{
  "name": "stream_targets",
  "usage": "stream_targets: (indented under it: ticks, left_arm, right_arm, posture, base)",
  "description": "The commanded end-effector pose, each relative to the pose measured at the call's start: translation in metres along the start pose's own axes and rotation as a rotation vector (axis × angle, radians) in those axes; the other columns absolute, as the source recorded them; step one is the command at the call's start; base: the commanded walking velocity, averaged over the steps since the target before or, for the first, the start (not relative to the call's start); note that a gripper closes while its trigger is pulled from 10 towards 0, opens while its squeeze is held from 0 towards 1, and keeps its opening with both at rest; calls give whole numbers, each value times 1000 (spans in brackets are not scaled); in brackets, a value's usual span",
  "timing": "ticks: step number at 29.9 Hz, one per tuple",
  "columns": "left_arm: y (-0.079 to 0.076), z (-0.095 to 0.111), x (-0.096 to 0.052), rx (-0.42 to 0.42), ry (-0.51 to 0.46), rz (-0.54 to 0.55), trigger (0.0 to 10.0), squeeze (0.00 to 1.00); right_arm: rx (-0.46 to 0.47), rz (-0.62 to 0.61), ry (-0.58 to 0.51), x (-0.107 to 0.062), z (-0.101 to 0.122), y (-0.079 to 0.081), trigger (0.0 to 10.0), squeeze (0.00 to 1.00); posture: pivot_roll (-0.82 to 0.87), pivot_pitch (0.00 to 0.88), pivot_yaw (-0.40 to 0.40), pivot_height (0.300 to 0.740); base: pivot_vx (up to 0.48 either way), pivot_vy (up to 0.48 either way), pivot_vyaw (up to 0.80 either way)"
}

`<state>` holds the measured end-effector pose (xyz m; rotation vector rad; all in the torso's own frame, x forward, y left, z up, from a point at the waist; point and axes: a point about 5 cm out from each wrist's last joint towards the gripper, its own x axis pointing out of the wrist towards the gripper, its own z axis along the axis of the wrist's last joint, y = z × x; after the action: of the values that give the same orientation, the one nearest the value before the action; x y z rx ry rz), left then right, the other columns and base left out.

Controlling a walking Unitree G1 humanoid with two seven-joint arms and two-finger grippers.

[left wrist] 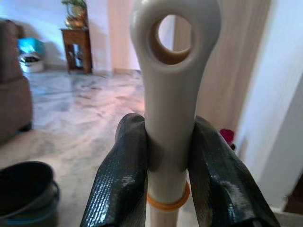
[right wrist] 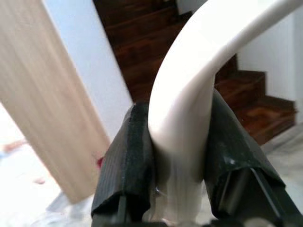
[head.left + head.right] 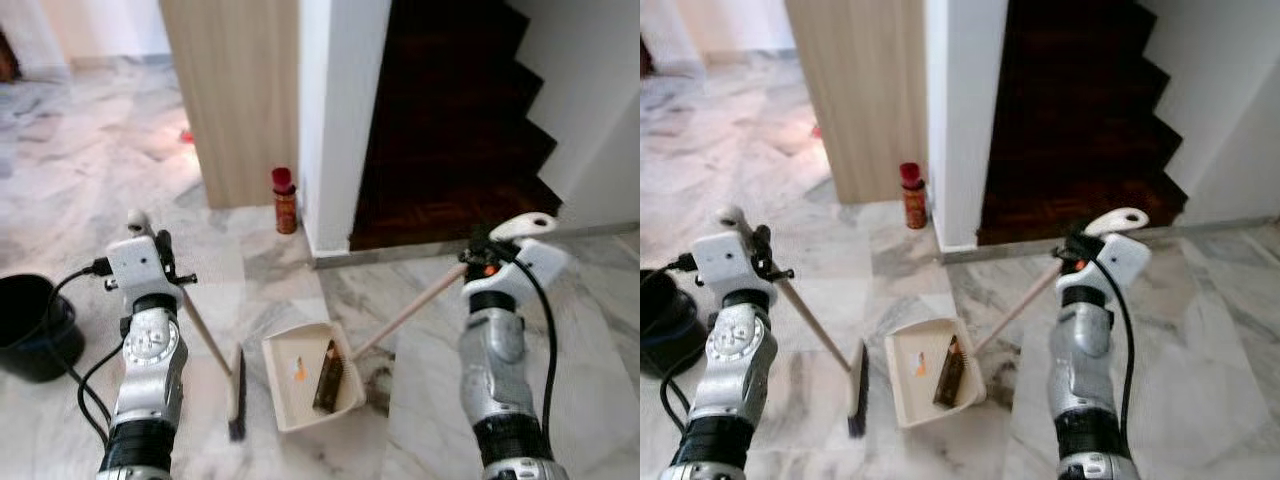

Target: Sweep floor

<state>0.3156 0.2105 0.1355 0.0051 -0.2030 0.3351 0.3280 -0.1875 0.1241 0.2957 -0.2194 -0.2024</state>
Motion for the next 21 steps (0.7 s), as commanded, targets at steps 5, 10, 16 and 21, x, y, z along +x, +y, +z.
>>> stream_targets:
  ticks: [5, 10, 16, 21]
  left_arm:
    - [-6, 12, 2, -3, -54, -9, 10000, 0]
    - [-5, 12, 2, -4, -50, -8, 10000, 0]
    - [-6, 11, 2, -10, -42, -13, 10000, 0]
    - [-7, 11, 2, -13, -39, -15, 10000, 0]
  right_arm:
    - [34, -29, -29, 3, 8, -6, 10000, 0]
    - [38, -30, -24, 3, 8, -6, 10000, 0]
    - [54, -25, -23, 2, 6, -5, 10000, 0]
    - [44, -18, -20, 1, 7, -5, 10000, 0]
  posture:
    - [-17, 0, -20, 740]
    - [-21, 0, -15, 740]
    - [-22, 0, -10, 740]
    - [-25, 0, -8, 740]
  base:
    - [0, 0, 0]
    - [0, 0, 0]
    - [0, 0, 0]
    - [0, 0, 0]
